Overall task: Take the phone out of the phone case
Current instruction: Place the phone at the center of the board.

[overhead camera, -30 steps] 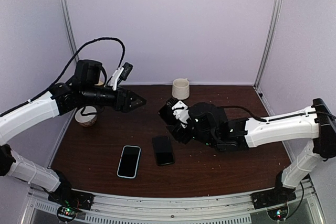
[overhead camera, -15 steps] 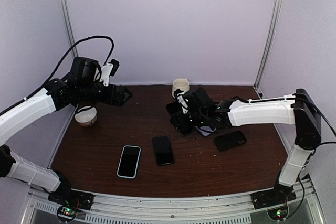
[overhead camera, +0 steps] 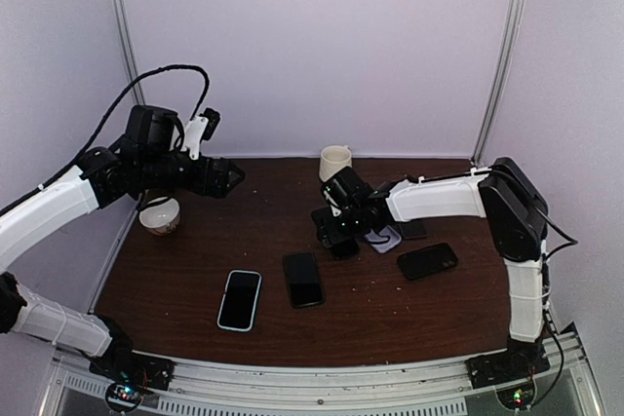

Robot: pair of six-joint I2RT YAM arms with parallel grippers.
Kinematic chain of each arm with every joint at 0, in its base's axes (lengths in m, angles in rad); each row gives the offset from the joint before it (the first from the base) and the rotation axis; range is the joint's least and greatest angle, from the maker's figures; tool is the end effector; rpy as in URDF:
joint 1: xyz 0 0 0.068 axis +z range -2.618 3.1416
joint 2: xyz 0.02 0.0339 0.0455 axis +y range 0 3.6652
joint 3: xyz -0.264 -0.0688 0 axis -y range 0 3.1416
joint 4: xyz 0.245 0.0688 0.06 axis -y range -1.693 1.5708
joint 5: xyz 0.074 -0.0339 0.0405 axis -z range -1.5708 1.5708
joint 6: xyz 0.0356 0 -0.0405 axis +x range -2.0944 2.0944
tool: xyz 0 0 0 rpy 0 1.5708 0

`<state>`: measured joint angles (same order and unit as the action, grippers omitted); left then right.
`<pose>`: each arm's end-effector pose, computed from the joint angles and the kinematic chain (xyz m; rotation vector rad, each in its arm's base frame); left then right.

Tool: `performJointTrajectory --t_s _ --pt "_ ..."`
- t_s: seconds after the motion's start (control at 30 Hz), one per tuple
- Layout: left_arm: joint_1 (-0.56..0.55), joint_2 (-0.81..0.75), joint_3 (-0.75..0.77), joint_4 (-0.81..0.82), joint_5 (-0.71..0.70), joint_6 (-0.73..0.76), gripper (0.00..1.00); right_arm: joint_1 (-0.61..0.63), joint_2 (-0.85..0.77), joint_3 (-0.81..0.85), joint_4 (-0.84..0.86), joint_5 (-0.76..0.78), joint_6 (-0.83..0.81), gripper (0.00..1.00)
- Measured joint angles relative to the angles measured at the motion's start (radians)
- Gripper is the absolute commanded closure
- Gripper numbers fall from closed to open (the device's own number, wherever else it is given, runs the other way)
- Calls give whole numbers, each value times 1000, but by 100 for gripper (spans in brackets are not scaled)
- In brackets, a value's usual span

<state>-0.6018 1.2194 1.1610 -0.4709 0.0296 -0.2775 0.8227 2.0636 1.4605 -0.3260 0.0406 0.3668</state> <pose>0.2235 -0.1547 0.3516 0.3651 2.1186 -0.5536 0.3046 0.3261 0.1688 -0.5604 2.4921 0.4327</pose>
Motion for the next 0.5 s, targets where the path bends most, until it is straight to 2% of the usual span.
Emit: performJointTrajectory --t_s 0.33,0.5 --pt "0 0 0 0 22 1 5 -37 82 26 -4 0 25 48" --pt "0 0 0 0 28 7 5 -78 116 72 5 -1 20 42"
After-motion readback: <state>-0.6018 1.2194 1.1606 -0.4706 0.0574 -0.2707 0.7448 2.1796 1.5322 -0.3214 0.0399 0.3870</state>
